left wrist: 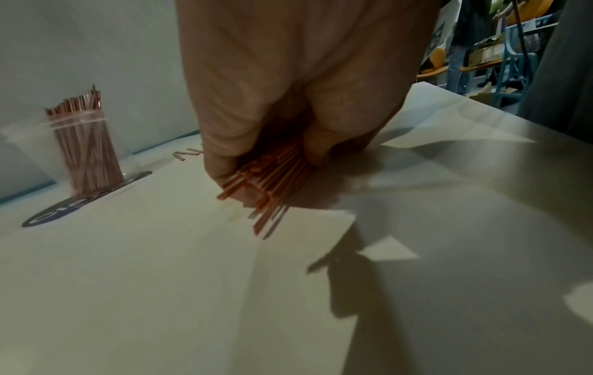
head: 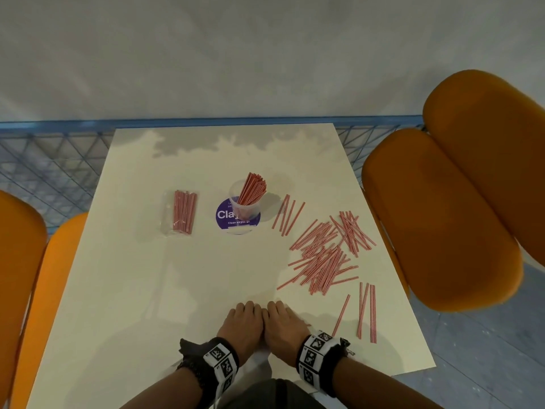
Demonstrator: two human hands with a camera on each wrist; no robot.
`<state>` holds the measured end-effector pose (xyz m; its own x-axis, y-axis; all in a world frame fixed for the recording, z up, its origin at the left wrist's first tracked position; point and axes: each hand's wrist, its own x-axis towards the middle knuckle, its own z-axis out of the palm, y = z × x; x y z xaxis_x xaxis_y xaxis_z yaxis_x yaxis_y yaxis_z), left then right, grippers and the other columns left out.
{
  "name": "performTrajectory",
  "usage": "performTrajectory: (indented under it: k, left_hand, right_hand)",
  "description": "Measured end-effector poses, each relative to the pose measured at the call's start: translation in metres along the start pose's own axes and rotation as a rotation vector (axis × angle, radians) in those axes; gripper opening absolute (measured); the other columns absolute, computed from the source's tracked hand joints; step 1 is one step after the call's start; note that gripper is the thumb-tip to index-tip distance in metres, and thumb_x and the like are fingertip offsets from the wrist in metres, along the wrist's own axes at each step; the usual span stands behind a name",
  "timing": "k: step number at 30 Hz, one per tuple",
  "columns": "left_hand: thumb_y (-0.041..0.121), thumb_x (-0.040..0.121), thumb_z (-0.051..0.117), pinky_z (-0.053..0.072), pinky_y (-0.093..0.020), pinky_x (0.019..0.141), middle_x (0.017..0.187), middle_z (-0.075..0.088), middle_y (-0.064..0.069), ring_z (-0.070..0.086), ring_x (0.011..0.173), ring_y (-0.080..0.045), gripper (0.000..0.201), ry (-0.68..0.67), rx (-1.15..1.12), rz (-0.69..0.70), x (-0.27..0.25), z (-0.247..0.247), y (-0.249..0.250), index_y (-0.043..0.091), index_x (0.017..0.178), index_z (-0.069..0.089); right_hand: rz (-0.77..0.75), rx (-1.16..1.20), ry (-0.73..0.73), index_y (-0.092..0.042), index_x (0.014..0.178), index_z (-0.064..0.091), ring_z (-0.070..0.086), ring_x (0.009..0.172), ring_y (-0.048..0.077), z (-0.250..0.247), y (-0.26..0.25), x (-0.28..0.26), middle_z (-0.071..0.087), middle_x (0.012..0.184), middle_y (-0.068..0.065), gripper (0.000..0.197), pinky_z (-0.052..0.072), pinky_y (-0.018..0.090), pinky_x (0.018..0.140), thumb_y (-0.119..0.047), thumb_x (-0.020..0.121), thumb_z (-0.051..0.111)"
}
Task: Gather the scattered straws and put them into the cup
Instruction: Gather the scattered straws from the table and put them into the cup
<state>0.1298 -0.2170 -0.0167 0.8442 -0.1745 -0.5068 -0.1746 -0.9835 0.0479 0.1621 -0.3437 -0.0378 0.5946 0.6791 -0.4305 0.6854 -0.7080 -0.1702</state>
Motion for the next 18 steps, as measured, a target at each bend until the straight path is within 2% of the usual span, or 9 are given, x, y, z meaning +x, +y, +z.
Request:
performTrajectory:
  k: [3, 9, 14, 16, 18]
  left_hand:
    - [0.019, 0.098, 0.039, 0.041, -0.039, 0.098, 0.131, 0.046, -0.017, 0.046, 0.116, -0.031, 0.036, 0.001, -0.013, -0.027, -0.002, 0.004, 0.001, 0.004, 0.13, 0.039]
    - [0.014, 0.098, 0.038, 0.04, -0.038, 0.098, 0.13, 0.047, -0.017, 0.048, 0.115, -0.03, 0.034, 0.025, -0.005, 0.021, -0.003, 0.0, -0.002, 0.003, 0.13, 0.039]
    - [0.016, 0.098, 0.038, 0.039, -0.037, 0.1, 0.132, 0.046, -0.016, 0.046, 0.116, -0.029, 0.035, 0.012, -0.03, 0.016, -0.006, -0.001, 0.001, 0.004, 0.131, 0.038]
    - [0.019, 0.098, 0.04, 0.039, -0.037, 0.1, 0.133, 0.043, -0.015, 0.045, 0.117, -0.029, 0.039, -0.009, -0.043, -0.007, -0.006, -0.002, 0.002, 0.005, 0.133, 0.036]
    - [0.018, 0.097, 0.042, 0.04, -0.039, 0.1, 0.132, 0.044, -0.015, 0.047, 0.116, -0.03, 0.039, -0.029, -0.035, -0.012, -0.007, -0.008, 0.002, 0.005, 0.132, 0.036]
  right_hand:
    - [0.033, -0.013, 0.023, -0.018, 0.077, 0.07, 0.062, 0.064, 0.016, -0.003, -0.004, 0.001, 0.066, 0.072, 0.001, 0.042, 0.057, 0.027, 0.058, -0.036, 0.079, 0.031]
    - [-0.057, -0.044, 0.101, -0.016, 0.084, 0.063, 0.056, 0.064, 0.017, -0.002, 0.004, -0.001, 0.063, 0.075, 0.002, 0.034, 0.054, 0.028, 0.058, -0.028, 0.085, 0.031]
    - [-0.03, -0.072, 0.08, -0.012, 0.082, 0.061, 0.055, 0.066, 0.02, -0.002, 0.006, 0.001, 0.062, 0.075, 0.005, 0.035, 0.055, 0.032, 0.059, -0.026, 0.084, 0.029]
    - [-0.031, -0.103, 0.043, -0.008, 0.089, 0.06, 0.057, 0.071, 0.025, -0.006, 0.006, -0.001, 0.062, 0.082, 0.01, 0.029, 0.054, 0.036, 0.064, -0.024, 0.083, 0.037]
    - [-0.046, -0.121, -0.02, -0.01, 0.089, 0.059, 0.057, 0.07, 0.023, -0.009, 0.008, 0.001, 0.062, 0.082, 0.008, 0.024, 0.053, 0.035, 0.063, -0.024, 0.081, 0.042]
